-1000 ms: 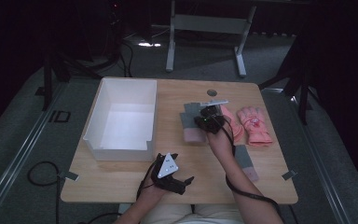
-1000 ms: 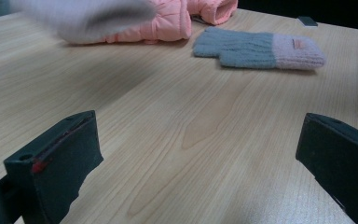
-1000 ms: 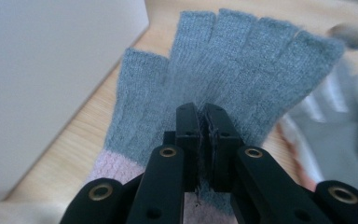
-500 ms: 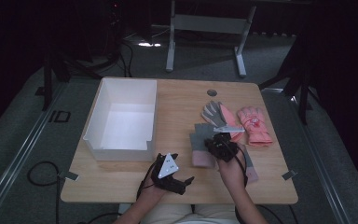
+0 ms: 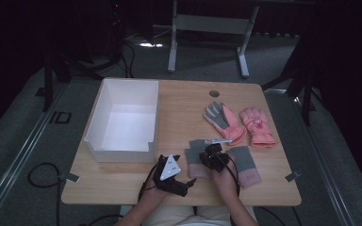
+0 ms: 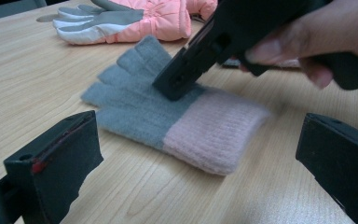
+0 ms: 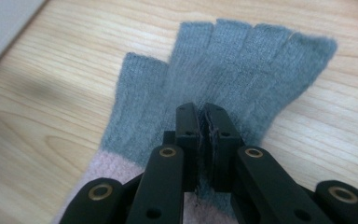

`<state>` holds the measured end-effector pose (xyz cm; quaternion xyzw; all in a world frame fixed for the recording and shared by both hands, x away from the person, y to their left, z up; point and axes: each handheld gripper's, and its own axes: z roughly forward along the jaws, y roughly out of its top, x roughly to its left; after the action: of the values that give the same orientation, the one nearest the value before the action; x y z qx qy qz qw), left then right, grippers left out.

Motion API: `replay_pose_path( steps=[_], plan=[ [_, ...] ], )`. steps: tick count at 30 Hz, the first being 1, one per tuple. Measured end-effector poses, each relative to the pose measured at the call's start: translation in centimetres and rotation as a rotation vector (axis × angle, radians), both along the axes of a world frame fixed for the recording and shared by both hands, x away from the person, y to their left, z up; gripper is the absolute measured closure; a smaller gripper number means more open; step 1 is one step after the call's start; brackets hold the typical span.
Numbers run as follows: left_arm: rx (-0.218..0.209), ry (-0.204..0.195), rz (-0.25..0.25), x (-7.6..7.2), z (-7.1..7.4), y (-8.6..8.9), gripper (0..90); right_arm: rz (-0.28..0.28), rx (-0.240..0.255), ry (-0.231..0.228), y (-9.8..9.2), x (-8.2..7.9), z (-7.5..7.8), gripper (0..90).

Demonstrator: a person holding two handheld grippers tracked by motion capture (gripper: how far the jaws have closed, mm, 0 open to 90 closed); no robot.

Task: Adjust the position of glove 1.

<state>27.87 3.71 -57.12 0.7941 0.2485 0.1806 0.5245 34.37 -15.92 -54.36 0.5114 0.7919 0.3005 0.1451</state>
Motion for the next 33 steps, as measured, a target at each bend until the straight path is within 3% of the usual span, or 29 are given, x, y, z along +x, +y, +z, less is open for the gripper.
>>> replay_pose_path(
  steps=[12,14,18,25,32,33],
  plan=[
    [-0.001,0.001,-0.003,0.0,0.0,0.0,0.0,-0.007,-0.010,-0.009,0.3,0.1,-0.5,77.5],
    [-0.002,0.001,-0.003,0.0,0.0,0.0,0.0,-0.008,-0.001,-0.018,0.2,0.0,-0.4,72.1],
    [-0.003,0.005,-0.004,0.1,0.0,0.1,0.0,0.023,0.004,-0.046,-0.4,-0.2,0.3,70.0],
    [-0.001,0.005,-0.005,0.1,0.0,0.0,0.0,0.084,0.010,-0.098,-3.8,0.4,3.0,69.1],
    [-0.001,0.005,-0.003,0.1,0.0,0.0,0.0,0.118,0.007,-0.142,-7.2,0.8,4.6,67.7],
    [-0.001,0.006,-0.004,0.1,0.0,0.0,0.0,0.131,0.005,-0.153,-8.5,0.8,5.0,67.5]
  ],
)
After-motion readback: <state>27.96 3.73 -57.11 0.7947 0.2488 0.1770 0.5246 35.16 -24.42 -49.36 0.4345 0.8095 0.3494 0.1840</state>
